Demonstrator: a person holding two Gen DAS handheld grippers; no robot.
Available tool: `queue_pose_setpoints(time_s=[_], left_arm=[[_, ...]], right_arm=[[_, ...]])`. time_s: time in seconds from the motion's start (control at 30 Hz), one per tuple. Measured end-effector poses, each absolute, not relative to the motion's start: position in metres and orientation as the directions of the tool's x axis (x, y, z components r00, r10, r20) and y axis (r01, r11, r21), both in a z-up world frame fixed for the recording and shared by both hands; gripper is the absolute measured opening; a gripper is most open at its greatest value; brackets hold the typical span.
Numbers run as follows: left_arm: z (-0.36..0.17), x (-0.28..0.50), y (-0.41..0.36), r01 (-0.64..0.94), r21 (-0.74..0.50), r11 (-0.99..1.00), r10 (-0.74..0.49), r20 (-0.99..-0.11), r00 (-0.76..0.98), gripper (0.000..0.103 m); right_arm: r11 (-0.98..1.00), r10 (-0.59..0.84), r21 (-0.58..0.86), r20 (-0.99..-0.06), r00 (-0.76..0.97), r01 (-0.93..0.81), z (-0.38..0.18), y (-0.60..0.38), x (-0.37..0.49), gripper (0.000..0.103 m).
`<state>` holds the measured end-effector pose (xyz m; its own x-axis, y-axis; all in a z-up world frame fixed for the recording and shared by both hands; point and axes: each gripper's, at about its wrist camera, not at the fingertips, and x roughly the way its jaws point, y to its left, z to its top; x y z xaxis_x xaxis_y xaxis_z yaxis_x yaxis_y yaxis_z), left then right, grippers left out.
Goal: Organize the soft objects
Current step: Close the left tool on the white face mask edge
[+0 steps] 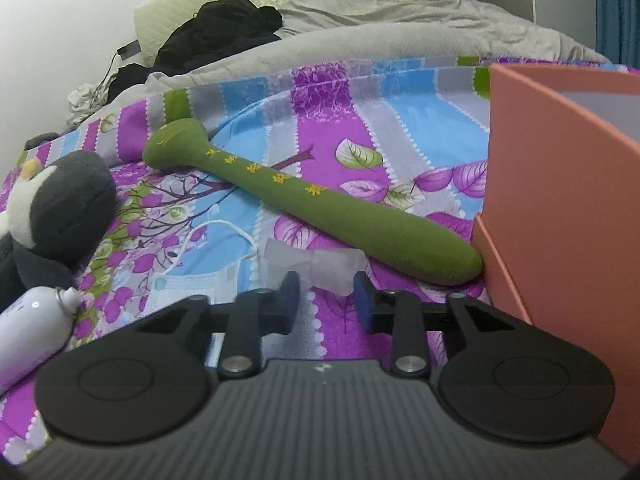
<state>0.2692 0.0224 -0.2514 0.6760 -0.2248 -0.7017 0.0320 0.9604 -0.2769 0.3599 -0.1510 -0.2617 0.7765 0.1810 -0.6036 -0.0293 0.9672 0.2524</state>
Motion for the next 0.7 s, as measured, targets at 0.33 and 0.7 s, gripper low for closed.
queue_pose_setpoints(time_s=[0.33,0.7], left_arm=[[-0.240,0.261,0.024,0.017,-0.292,0.956,-0.223,-0.691,0.688,0.004],[-0.213,0.220,0.038,-0.022,-0.316,0.948,-0.209,-0.676,0.707,0.004]], right_arm=[[0.969,0.174,0.244,-0.601,0.780,-0.028,-0.256,-0.153,0.348,0.009],[0.968,0.204,0.240,-0.589,0.782,-0.072,-0.232,-0.150,0.308,0.009]])
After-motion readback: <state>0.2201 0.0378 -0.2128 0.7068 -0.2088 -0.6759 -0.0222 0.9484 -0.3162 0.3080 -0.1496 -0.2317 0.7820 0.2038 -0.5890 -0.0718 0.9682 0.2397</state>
